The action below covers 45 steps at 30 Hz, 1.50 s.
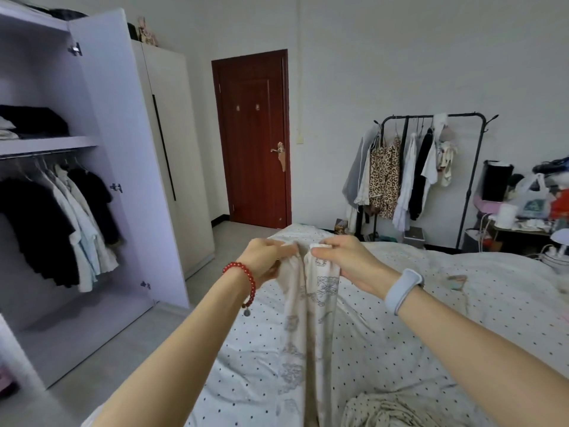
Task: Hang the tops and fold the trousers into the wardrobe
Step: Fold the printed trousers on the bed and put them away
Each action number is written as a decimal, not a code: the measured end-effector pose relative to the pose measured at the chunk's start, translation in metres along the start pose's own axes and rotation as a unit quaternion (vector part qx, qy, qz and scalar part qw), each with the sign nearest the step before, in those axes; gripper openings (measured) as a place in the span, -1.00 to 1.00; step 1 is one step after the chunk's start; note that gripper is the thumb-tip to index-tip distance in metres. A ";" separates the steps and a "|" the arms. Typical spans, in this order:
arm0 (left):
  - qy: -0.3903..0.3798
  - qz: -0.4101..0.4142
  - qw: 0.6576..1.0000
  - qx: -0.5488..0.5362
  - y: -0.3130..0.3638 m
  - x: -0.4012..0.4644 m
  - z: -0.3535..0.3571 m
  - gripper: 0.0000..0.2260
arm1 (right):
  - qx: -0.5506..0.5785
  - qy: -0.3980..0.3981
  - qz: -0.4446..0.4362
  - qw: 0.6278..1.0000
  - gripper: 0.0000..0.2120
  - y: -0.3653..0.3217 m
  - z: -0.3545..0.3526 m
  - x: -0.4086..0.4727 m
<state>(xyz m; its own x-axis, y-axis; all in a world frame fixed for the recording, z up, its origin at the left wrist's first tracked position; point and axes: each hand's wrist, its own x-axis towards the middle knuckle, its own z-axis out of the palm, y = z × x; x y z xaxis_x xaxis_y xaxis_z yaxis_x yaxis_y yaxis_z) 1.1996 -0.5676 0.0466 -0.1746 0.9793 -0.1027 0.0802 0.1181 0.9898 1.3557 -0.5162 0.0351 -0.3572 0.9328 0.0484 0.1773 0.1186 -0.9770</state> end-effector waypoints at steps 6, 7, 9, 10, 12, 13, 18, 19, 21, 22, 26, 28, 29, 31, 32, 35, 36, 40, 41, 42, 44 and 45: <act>-0.052 0.055 0.996 -0.054 -0.012 -0.007 0.006 -0.76 | 0.128 -0.052 -0.020 0.990 -0.72 -0.004 -0.002 -0.014; -0.069 0.059 0.994 -0.054 -0.014 -0.007 0.004 -0.75 | 0.143 -0.067 -0.016 0.987 -0.67 -0.005 -0.003 -0.016; -0.106 0.072 0.991 -0.035 -0.017 -0.009 0.002 -0.74 | 0.170 -0.103 -0.013 0.980 -0.58 -0.004 -0.007 -0.018; -0.117 0.081 0.990 -0.025 -0.018 -0.009 0.003 -0.74 | 0.186 -0.126 -0.013 0.974 -0.57 -0.003 -0.007 -0.018; -0.101 0.103 0.989 -0.015 -0.021 -0.010 0.006 -0.72 | 0.204 -0.154 -0.007 0.967 -0.54 -0.001 -0.007 -0.020; -0.079 0.119 0.990 -0.012 -0.023 -0.009 0.008 -0.69 | 0.203 -0.162 -0.005 0.966 -0.52 0.000 -0.007 -0.020; -0.005 0.171 0.985 0.006 -0.027 -0.007 0.001 -0.76 | 0.037 -0.126 -0.064 0.989 -0.65 -0.002 -0.010 -0.020; -0.002 0.167 0.986 -0.017 -0.025 -0.008 -0.004 -0.79 | -0.012 -0.084 -0.091 0.992 -0.66 0.000 -0.011 -0.018; 0.007 0.166 0.984 -0.059 -0.016 -0.011 -0.013 -0.80 | -0.112 -0.035 -0.135 0.984 -0.59 0.007 -0.014 -0.011; 0.009 0.172 0.982 -0.075 -0.009 -0.014 -0.020 -0.80 | -0.146 -0.050 -0.143 0.978 -0.52 0.009 -0.014 -0.009; 0.012 0.214 0.971 -0.107 0.020 -0.029 -0.044 -0.79 | -0.037 -0.156 -0.136 0.978 -0.46 -0.007 0.005 -0.003; 0.048 0.235 0.965 -0.107 0.035 -0.041 -0.063 -0.79 | 0.081 -0.200 -0.121 0.969 -0.46 -0.034 0.021 0.002; 0.067 0.246 0.960 -0.112 0.042 -0.049 -0.075 -0.79 | 0.109 -0.228 -0.122 0.960 -0.46 -0.049 0.031 0.005; 0.113 0.270 0.949 -0.115 0.053 -0.066 -0.099 -0.79 | 0.063 -0.267 -0.185 0.944 -0.48 -0.079 0.052 0.007; 0.143 0.281 0.943 -0.107 0.059 -0.080 -0.116 -0.80 | 0.020 -0.277 -0.236 0.931 -0.48 -0.098 0.070 0.005; 0.209 0.301 0.927 -0.084 0.071 -0.115 -0.158 -0.79 | -0.086 -0.296 -0.327 0.893 -0.57 -0.141 0.113 -0.002; 0.236 0.309 0.918 -0.073 0.077 -0.132 -0.177 -0.79 | -0.112 -0.321 -0.343 0.876 -0.65 -0.159 0.134 -0.005; 0.331 0.323 0.886 -0.031 0.093 -0.182 -0.232 -0.78 | -0.192 -0.389 -0.354 0.828 -0.87 -0.208 0.201 -0.024; 0.352 0.329 0.876 -0.028 0.097 -0.192 -0.245 -0.78 | -0.198 -0.381 -0.377 0.821 -0.87 -0.220 0.216 -0.030; 0.374 0.337 0.864 -0.018 0.103 -0.206 -0.258 -0.79 | -0.201 -0.373 -0.404 0.811 -0.88 -0.231 0.234 -0.035; 0.412 0.356 0.839 0.005 0.112 -0.230 -0.285 -0.81 | -0.222 -0.329 -0.469 0.789 -0.87 -0.254 0.266 -0.042; 0.430 0.363 0.827 0.013 0.117 -0.240 -0.296 -0.81 | -0.221 -0.295 -0.497 0.786 -0.83 -0.263 0.278 -0.043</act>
<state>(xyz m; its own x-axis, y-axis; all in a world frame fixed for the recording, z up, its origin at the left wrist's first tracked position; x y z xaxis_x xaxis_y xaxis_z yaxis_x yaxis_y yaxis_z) 0.9606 -0.8376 0.2161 -0.7027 0.3171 0.6369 0.4894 -0.4344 0.7562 1.0695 -0.6822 0.2325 -0.8605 0.0013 0.5094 -0.2023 0.9169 -0.3442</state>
